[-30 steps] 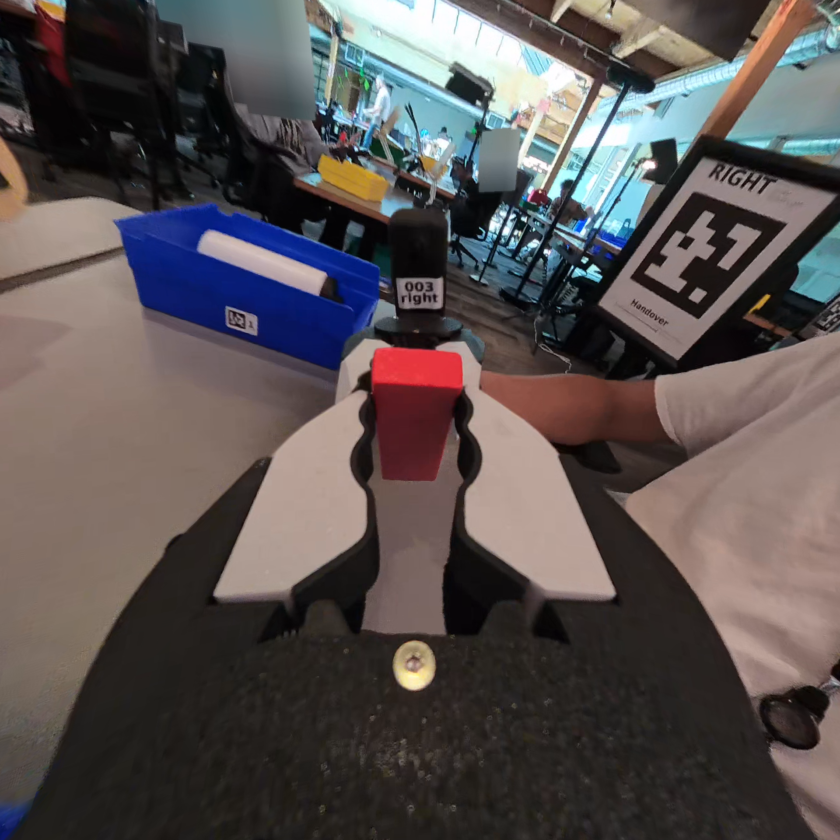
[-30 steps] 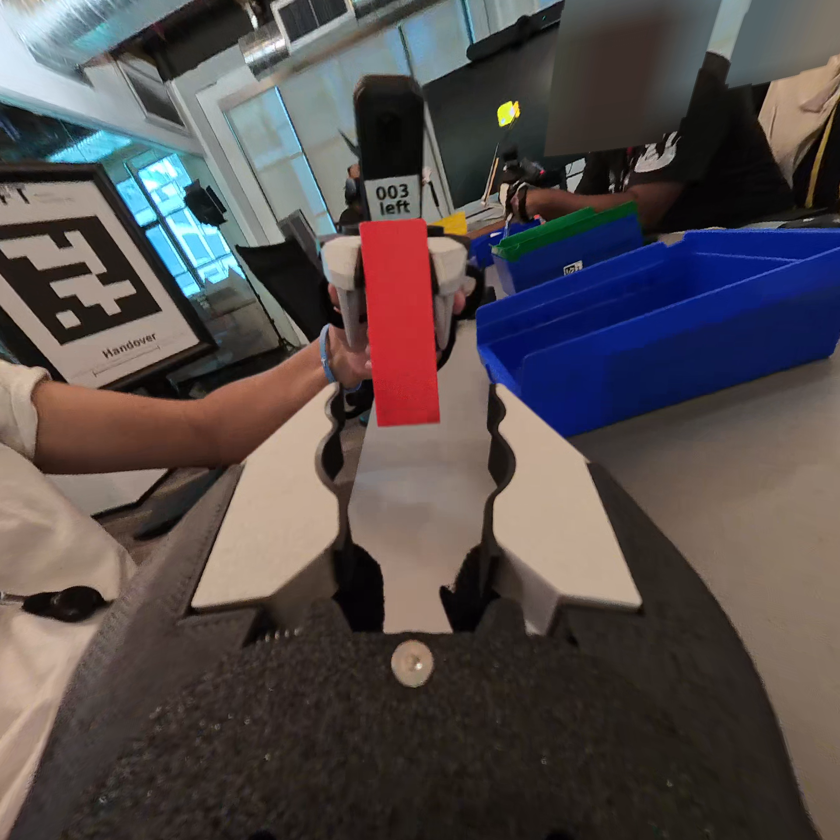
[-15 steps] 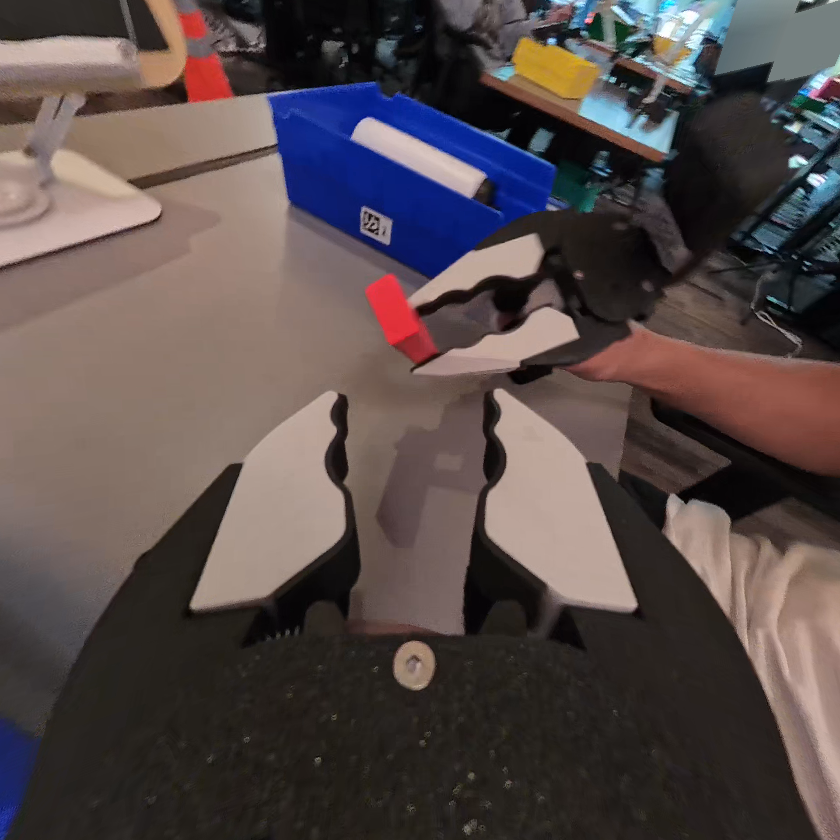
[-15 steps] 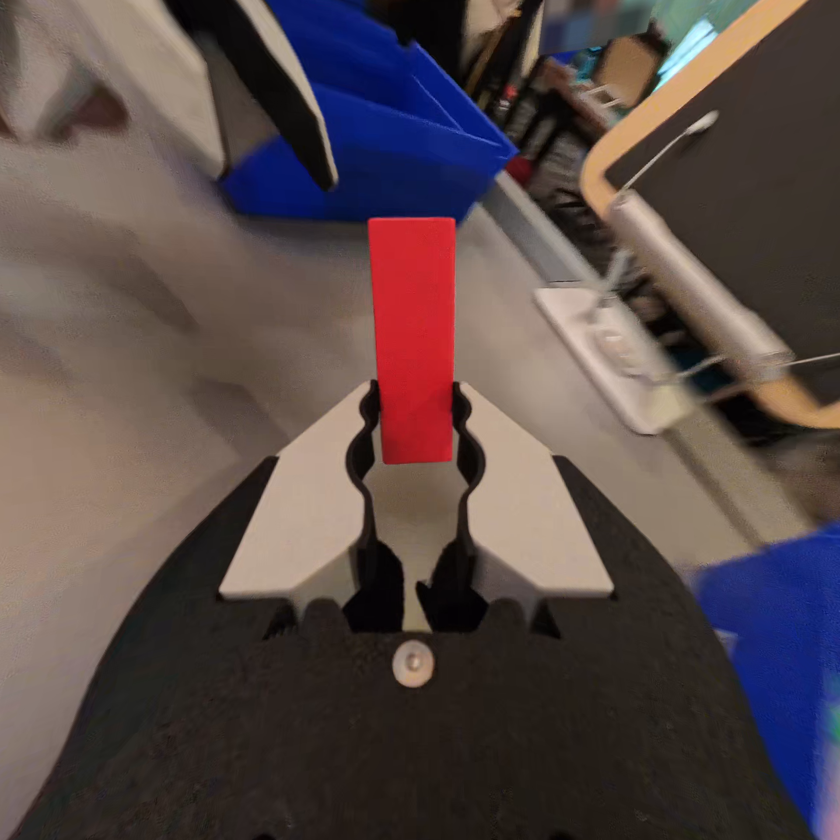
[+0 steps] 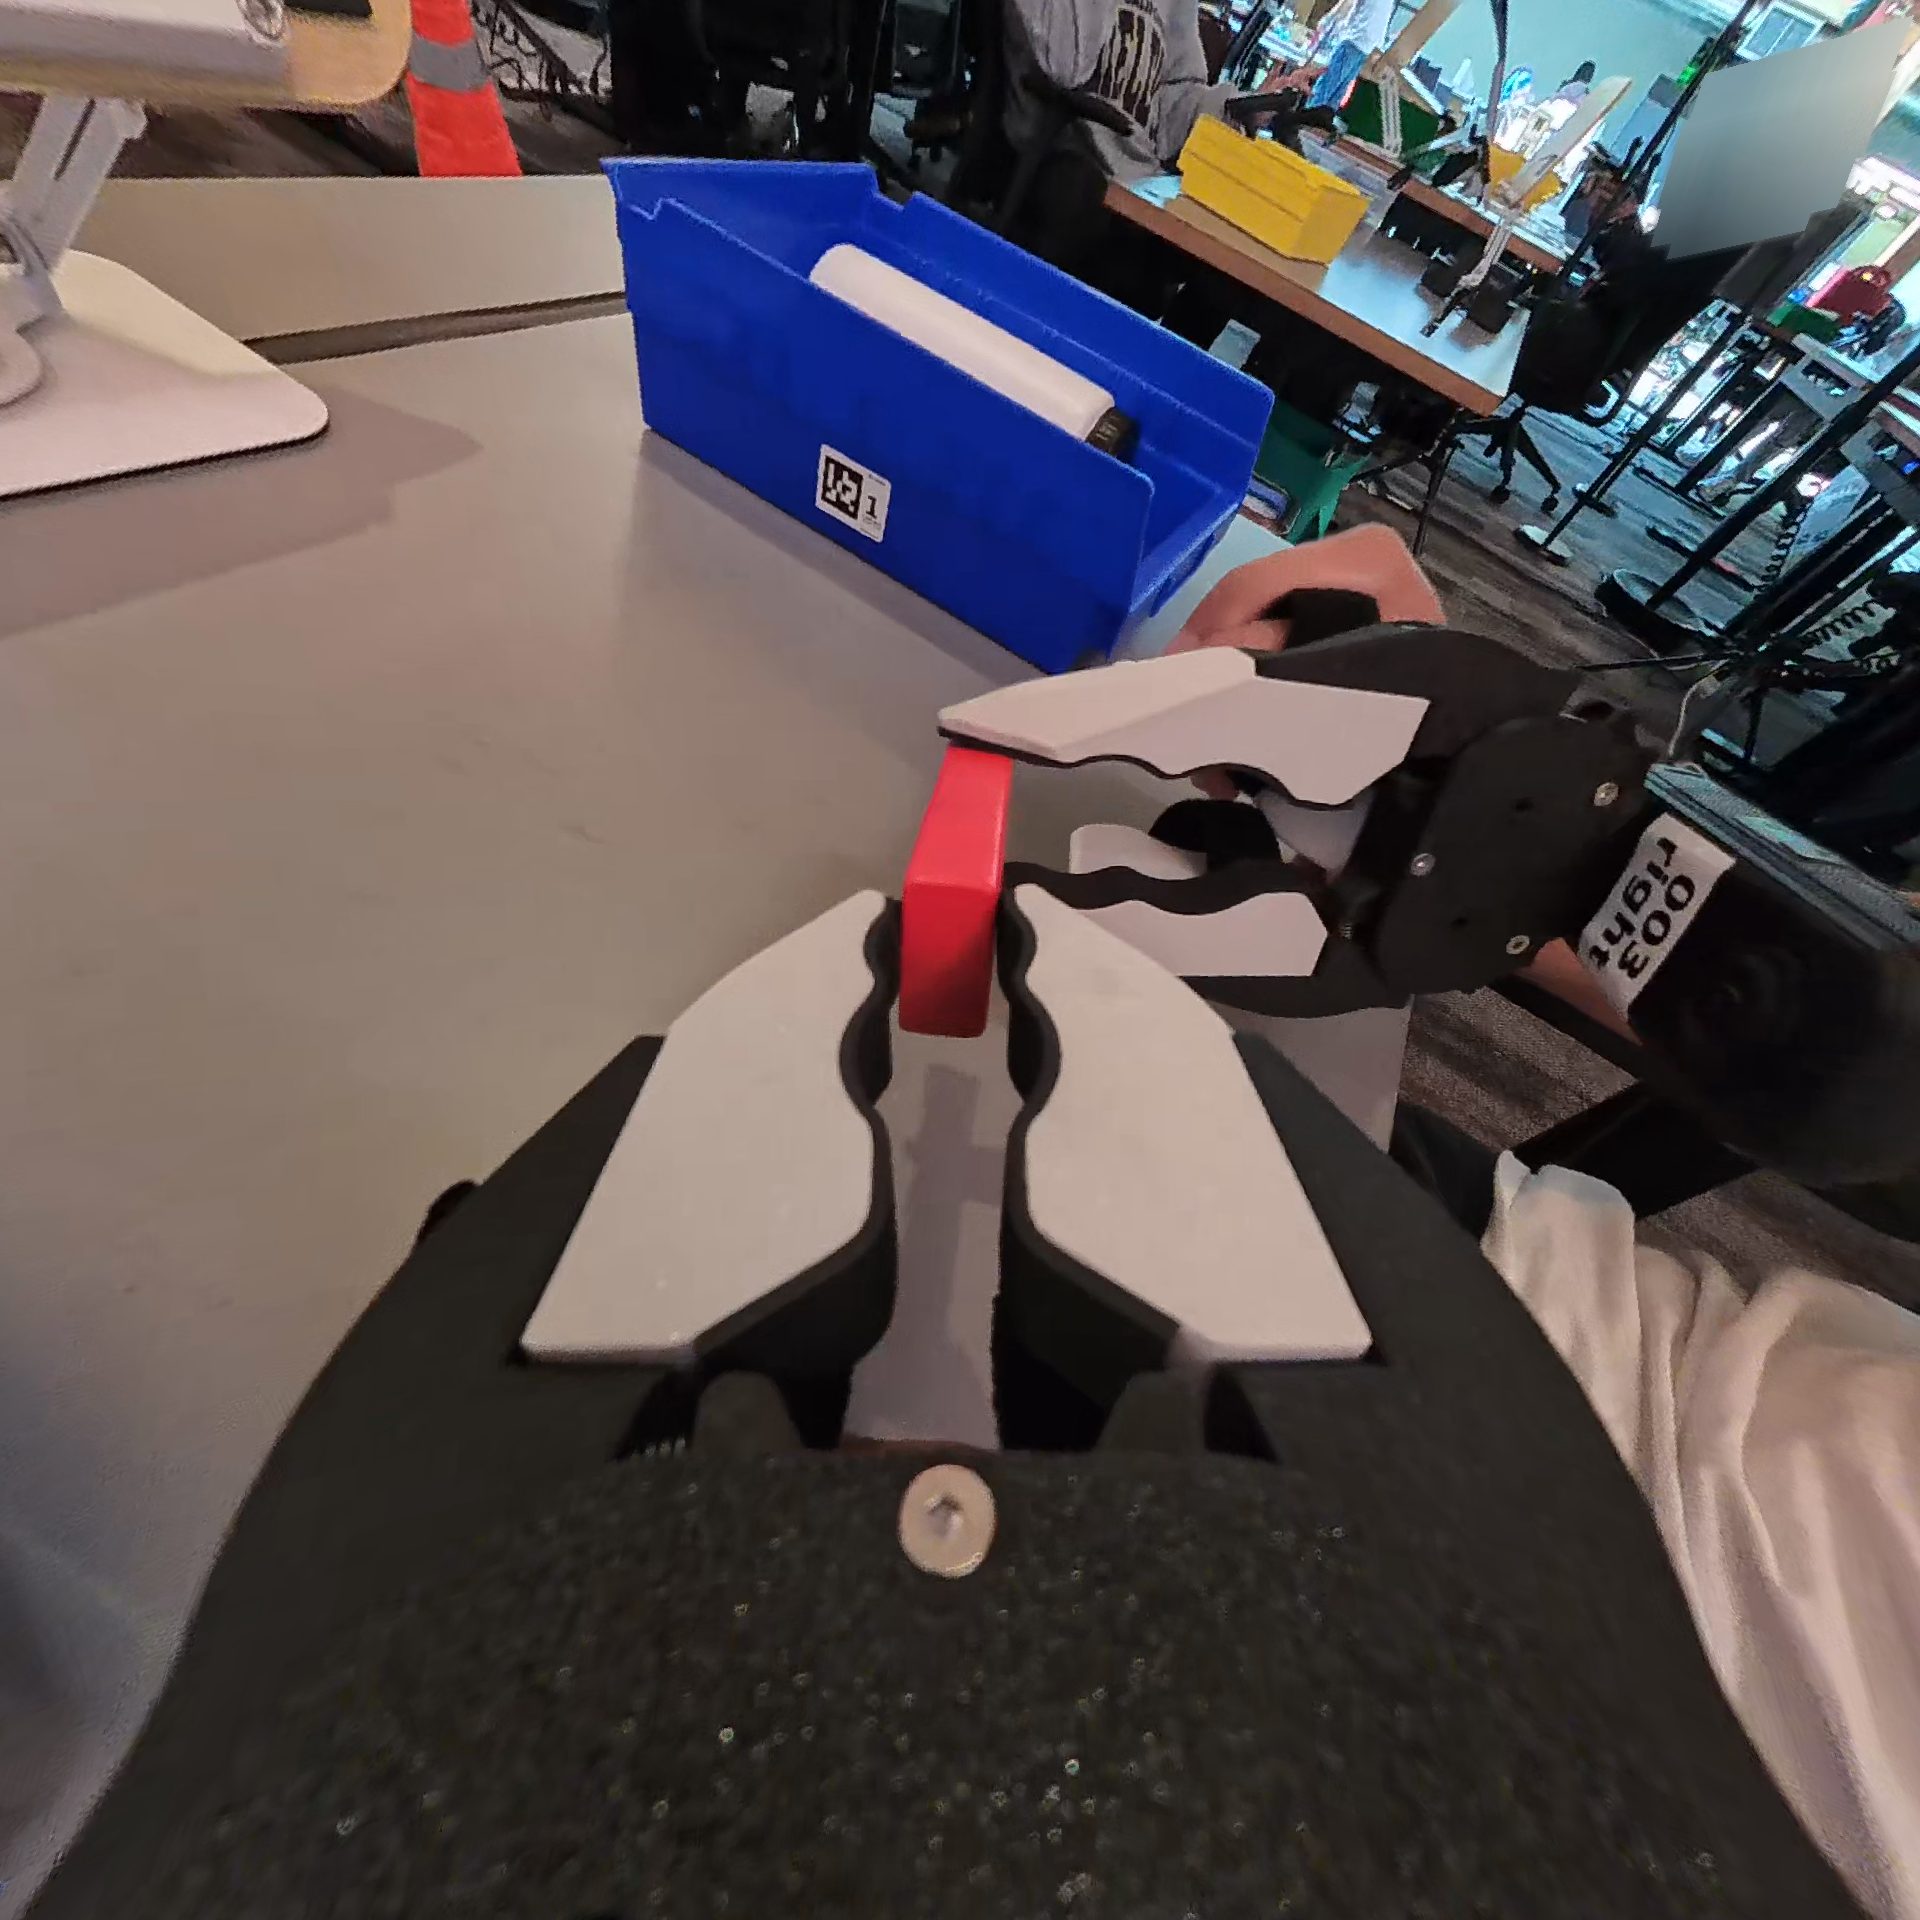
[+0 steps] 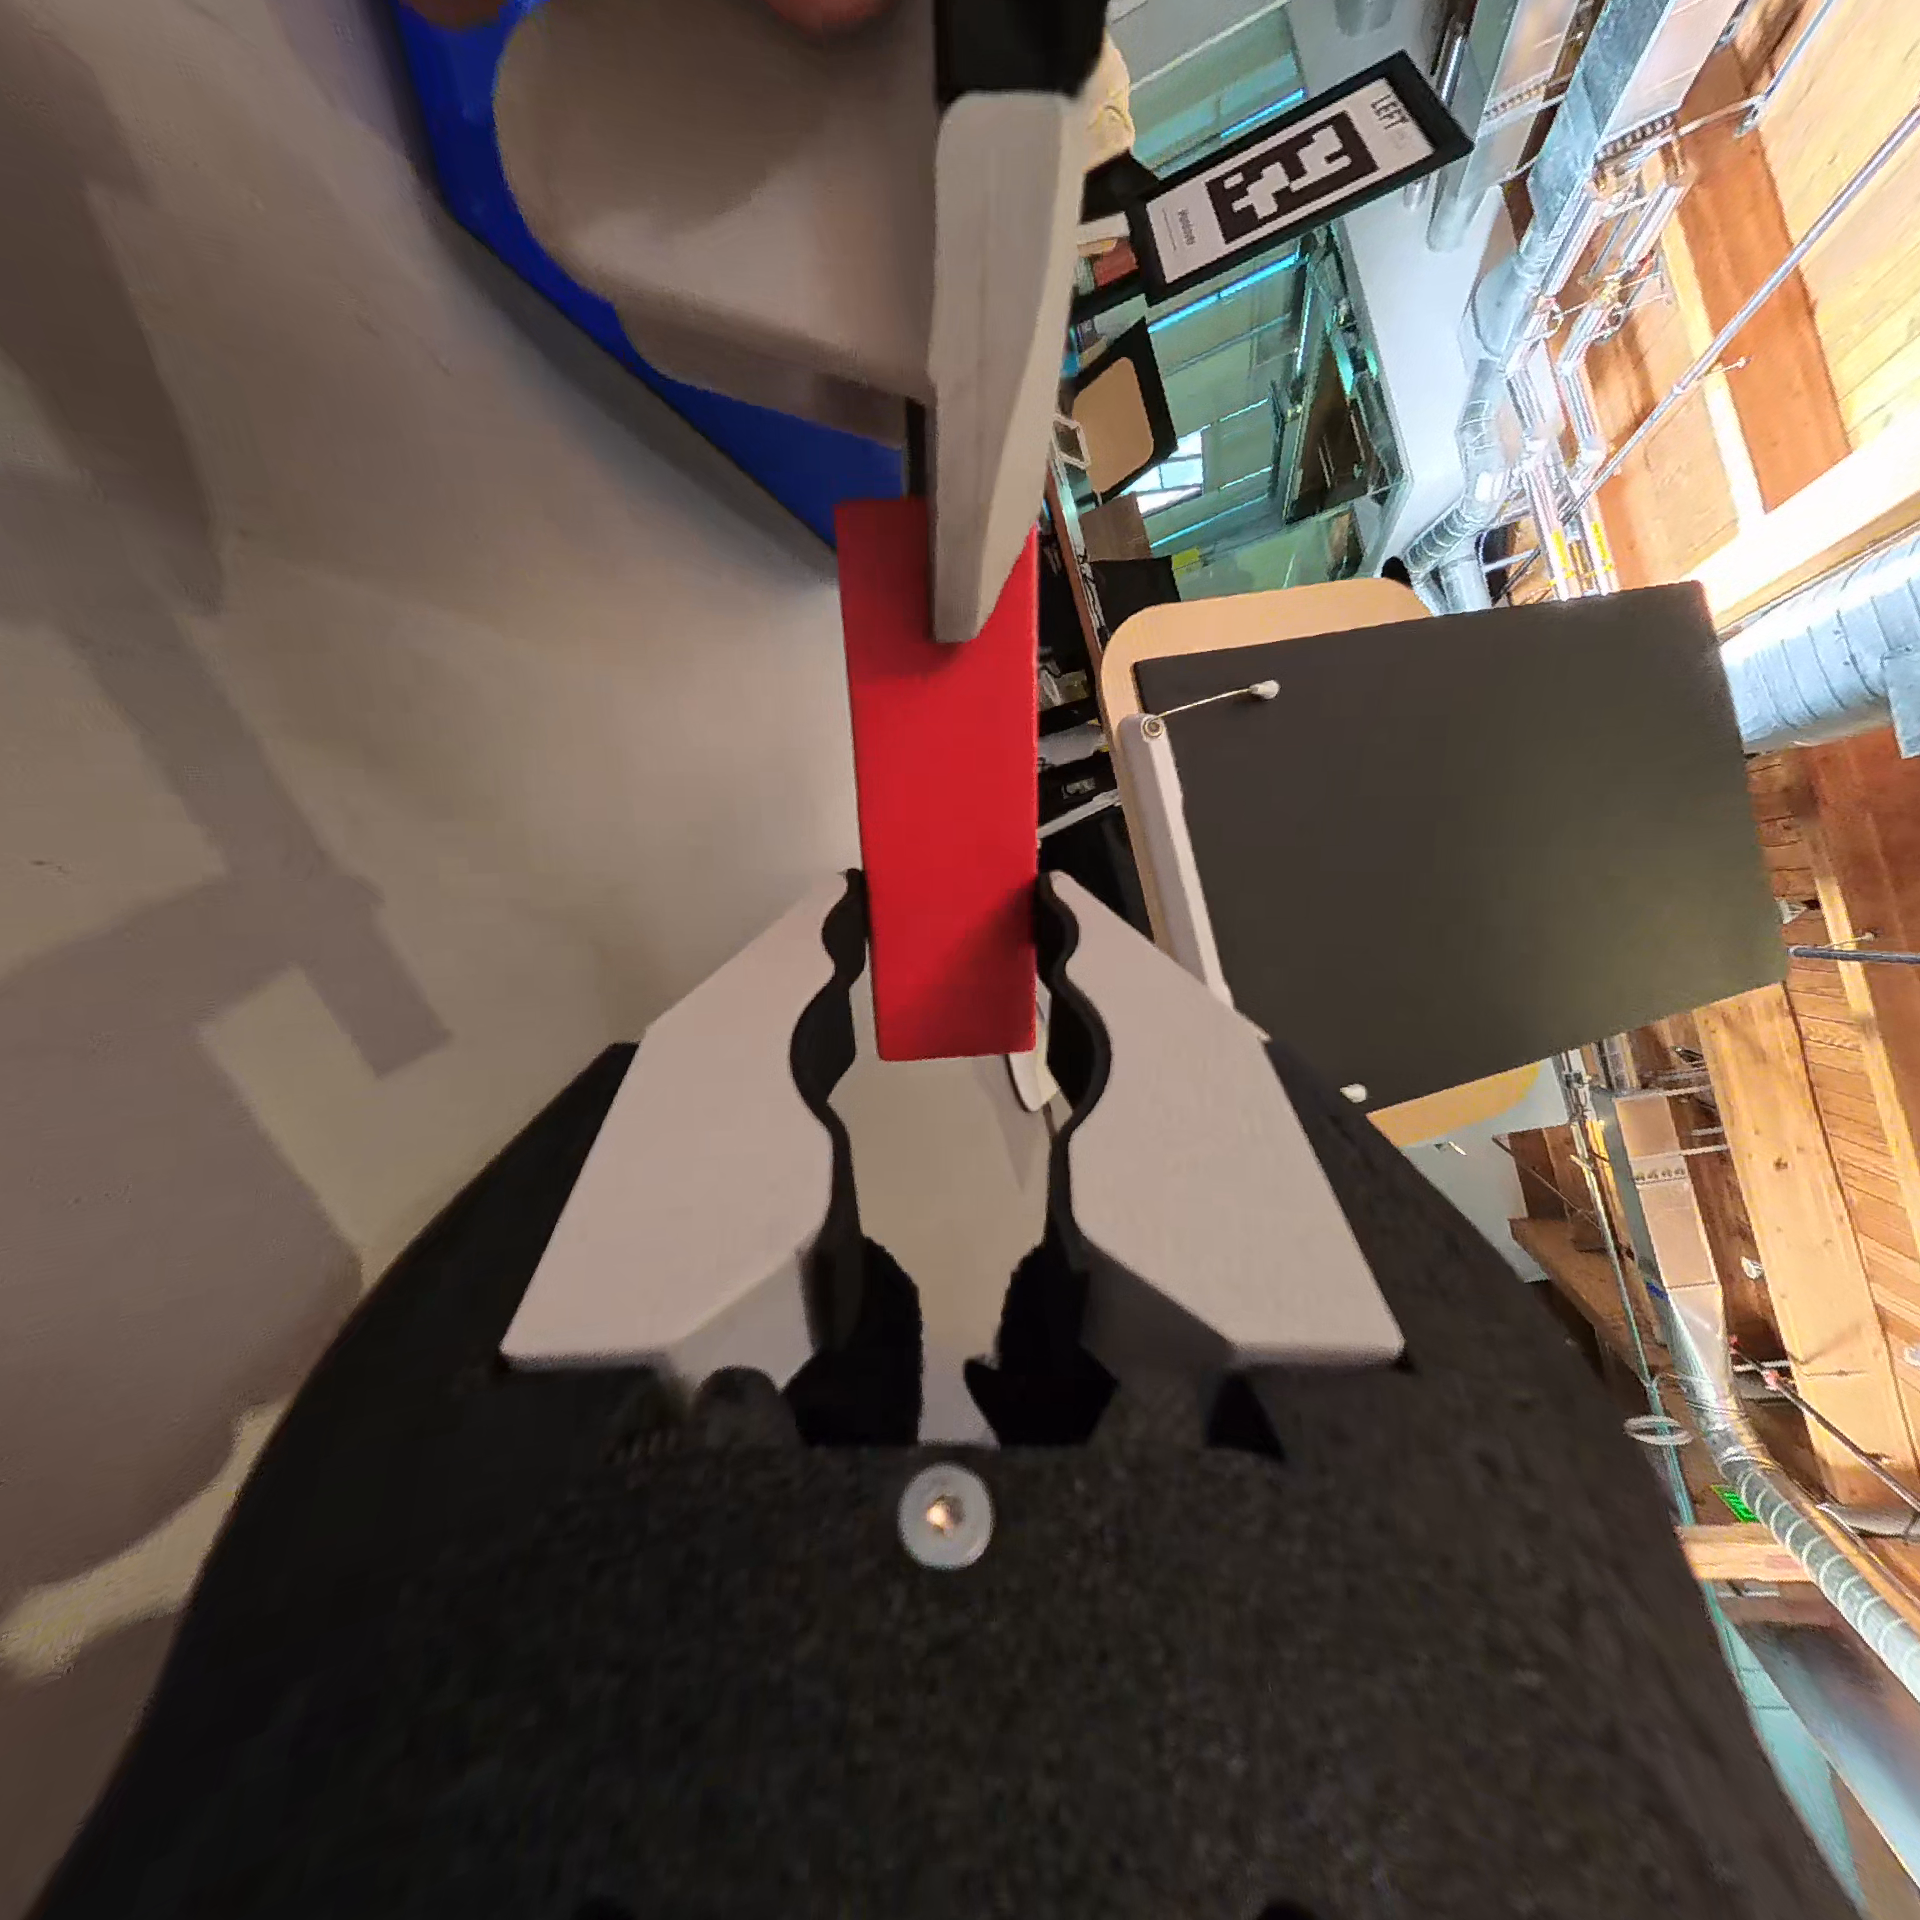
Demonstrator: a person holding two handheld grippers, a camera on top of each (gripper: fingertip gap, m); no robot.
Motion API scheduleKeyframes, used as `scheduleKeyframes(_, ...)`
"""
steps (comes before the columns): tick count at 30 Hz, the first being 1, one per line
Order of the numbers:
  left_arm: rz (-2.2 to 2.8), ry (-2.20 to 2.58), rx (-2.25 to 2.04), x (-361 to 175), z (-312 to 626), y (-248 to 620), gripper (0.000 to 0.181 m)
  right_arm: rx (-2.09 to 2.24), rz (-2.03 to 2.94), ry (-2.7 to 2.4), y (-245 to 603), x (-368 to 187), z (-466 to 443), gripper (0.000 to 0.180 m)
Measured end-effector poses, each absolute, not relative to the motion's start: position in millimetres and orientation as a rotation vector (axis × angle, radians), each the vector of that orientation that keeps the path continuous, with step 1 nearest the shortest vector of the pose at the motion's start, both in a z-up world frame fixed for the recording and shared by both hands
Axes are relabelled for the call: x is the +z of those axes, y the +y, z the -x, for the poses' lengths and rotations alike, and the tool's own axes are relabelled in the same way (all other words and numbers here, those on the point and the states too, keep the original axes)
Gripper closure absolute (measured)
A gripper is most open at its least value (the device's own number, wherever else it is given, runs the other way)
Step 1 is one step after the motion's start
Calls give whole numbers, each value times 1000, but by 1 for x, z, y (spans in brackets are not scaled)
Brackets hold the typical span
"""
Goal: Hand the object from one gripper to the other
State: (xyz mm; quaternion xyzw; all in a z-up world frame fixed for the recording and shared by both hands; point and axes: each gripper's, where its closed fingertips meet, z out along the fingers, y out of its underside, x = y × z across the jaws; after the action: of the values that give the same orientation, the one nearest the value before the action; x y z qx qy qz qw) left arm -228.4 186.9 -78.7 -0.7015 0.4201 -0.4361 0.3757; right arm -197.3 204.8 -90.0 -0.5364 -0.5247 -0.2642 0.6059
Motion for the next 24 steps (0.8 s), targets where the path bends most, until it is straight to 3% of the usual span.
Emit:
scheduleKeyframes(5, 1774, 1005, -1218, -69, 232, 193, 165, -659, 1105, -1045, 209, -74, 194, 145)
scheduleKeyframes(7, 1758, 958, -1290, -62, 238, 199, 165, -611, 1199, -977, 214, -73, 185, 135)
scheduleKeyframes(11, 1629, 814, -1533, -35, 255, 206, 165, -69, 1443, -768, 216, -70, 177, 114)
scheduleKeyframes(14, 1490, 822, -1698, -16, 262, 196, 165, 723, 1526, -683, 188, -65, 199, 117)
scheduleKeyframes(17, 1455, 911, -1722, -16, 259, 183, 165, 1323, 1374, -520, 167, -27, 195, 131)
scheduleKeyframes(24, 1501, 1060, -1647, -32, 240, 165, 165, 1268, 1377, -614, 162, -30, 195, 162)
